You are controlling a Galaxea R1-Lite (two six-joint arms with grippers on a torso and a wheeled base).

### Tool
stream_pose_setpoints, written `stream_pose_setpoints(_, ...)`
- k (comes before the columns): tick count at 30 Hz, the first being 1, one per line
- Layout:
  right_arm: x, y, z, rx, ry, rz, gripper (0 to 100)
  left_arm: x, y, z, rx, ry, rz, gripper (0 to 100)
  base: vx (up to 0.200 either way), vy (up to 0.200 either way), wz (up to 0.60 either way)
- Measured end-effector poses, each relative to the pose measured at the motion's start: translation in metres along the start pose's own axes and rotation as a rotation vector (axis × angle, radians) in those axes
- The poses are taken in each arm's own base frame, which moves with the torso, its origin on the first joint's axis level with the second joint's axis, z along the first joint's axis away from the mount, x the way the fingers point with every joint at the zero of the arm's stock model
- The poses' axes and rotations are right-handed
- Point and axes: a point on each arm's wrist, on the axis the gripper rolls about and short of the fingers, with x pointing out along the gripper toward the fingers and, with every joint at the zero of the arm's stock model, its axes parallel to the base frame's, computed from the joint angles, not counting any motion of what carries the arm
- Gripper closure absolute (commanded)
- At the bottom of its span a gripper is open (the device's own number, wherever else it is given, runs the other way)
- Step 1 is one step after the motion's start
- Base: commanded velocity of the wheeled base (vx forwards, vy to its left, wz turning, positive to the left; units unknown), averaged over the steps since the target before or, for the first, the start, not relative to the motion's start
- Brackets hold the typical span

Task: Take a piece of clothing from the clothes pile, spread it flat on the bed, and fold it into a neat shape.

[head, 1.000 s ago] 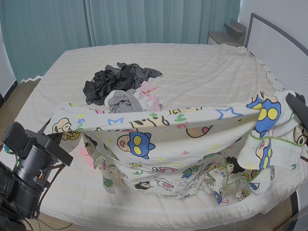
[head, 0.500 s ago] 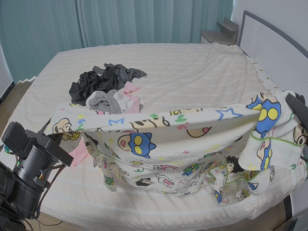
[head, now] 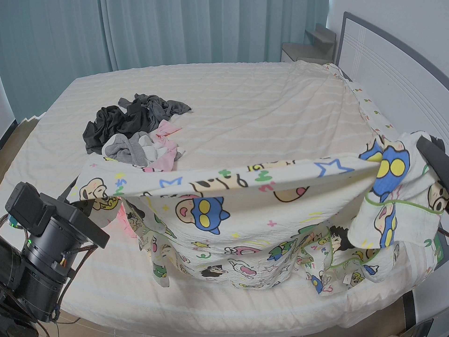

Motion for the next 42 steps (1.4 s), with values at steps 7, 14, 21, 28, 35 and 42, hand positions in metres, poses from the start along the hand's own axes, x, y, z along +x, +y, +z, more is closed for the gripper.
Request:
stream_pose_setpoints(7, 0.0002, -0.0001, -0.0002, 0.000, 0.001, 0.000, 100, 0.0001, -0.0002, -0.0012, 0.002, 0.006, -0.001, 100, -0.029, 0.000, 0.00)
stream_pose_setpoints(14, 0.0002, -0.0001, -0.0002, 0.000, 0.001, 0.000, 100, 0.0006, -0.0006, -0.0024, 0.004, 0.010, -0.001, 100, -0.200, 0.000, 0.00)
stream_pose_setpoints(21, 0.0002, -0.0001, -0.0002, 0.000, 0.001, 0.000, 100, 0.0011, -0.0007, -0.0033, 0.005, 0.014, -0.001, 100, -0.200, 0.000, 0.00)
stream_pose_setpoints(28, -0.0001, 0.0001, 0.0002, -0.001, -0.001, 0.001, 100, 0.0011, -0.0007, -0.0034, 0.008, 0.014, -0.001, 100, -0.200, 0.000, 0.00)
stream_pose_setpoints(35, -0.0037, 0.0024, 0.0036, -0.004, -0.013, 0.016, 100, 0.0003, -0.0004, -0.0025, 0.033, 0.011, -0.002, 100, -0.057, 0.000, 0.00)
stream_pose_setpoints(42, -0.0096, 0.0049, 0.0044, -0.007, -0.001, 0.072, 100, -0.0025, 0.0006, -0.0033, 0.039, 0.017, -0.007, 100, 0.000, 0.000, 0.00)
